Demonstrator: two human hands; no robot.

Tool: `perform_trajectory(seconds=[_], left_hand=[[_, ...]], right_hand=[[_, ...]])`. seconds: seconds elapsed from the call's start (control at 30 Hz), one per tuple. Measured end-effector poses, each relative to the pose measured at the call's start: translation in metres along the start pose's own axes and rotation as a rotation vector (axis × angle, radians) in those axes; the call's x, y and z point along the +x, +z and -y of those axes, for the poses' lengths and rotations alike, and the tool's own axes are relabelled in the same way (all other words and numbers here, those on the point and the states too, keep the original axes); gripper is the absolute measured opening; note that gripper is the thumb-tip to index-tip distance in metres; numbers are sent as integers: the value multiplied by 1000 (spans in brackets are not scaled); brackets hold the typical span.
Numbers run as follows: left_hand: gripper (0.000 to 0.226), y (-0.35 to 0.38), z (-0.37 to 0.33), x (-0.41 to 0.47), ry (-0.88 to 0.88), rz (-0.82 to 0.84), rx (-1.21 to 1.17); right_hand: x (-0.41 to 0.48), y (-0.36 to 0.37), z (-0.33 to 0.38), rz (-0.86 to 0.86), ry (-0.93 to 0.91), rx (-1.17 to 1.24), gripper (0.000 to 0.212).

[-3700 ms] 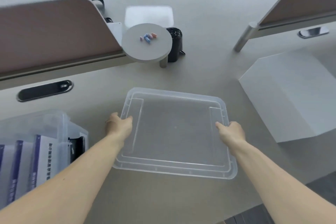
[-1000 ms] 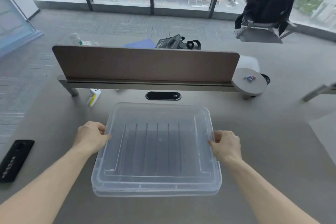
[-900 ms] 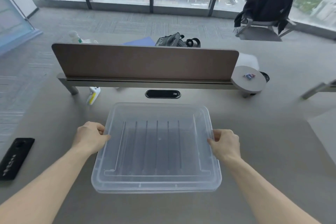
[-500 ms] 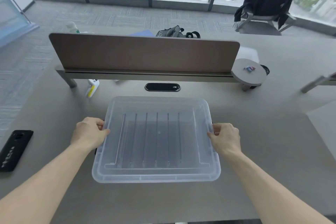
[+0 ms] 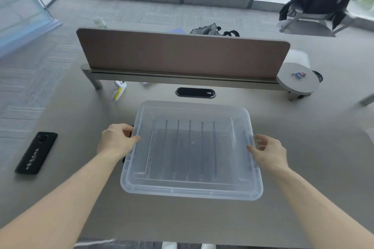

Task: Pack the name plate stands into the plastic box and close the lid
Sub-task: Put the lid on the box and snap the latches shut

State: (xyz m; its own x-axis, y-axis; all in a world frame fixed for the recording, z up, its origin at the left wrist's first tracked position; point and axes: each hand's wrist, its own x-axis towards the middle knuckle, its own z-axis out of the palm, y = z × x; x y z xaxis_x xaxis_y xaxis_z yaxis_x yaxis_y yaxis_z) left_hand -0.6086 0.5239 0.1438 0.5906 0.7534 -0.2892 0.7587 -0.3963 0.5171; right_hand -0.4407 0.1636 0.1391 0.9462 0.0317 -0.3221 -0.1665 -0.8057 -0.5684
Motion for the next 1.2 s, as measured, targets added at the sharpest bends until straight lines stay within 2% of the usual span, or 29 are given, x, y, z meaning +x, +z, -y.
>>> perform_trajectory(seconds=[0.07, 0.1, 0.17, 0.2, 0.27, 0.33, 0.4, 0.5, 0.6, 0.77, 0.9, 1.2], left_hand=[[69, 0, 12, 1, -45, 15, -55], [87, 0, 20, 4, -143, 69, -137], [117, 4, 42, 14, -397, 289, -379], [124, 8, 54, 20, -483, 404, -503], [111, 17, 69, 30, -528, 475, -647], [77, 15, 57, 26, -476, 474, -710], [51, 14, 48, 22, -417, 483, -721], [36, 9, 45, 23, -356, 455, -688], [32, 3, 43, 27, -295, 391, -553], [14, 5, 31, 28, -135, 249, -283], [21, 1, 18, 19, -90, 172, -105], [30, -1, 5, 17, -106, 120, 139]], right_hand=[[8, -1, -7, 104, 100, 25, 75], [11, -1, -11, 160, 161, 62, 86], [15, 0, -18, 240, 265, 157, 96], [15, 1, -21, 274, 303, 200, 95], [13, 4, -26, 351, 348, 295, 83], [10, 4, -29, 396, 340, 370, 62], [8, 3, -29, 401, 316, 408, 52], [3, -1, -22, 353, 275, 377, 43], [0, -4, -15, 289, 225, 319, 33], [7, 3, -22, 186, 133, 134, 35], [-3, -2, -3, 115, 48, -9, 28], [-5, 2, 5, 42, 11, -255, 34]])
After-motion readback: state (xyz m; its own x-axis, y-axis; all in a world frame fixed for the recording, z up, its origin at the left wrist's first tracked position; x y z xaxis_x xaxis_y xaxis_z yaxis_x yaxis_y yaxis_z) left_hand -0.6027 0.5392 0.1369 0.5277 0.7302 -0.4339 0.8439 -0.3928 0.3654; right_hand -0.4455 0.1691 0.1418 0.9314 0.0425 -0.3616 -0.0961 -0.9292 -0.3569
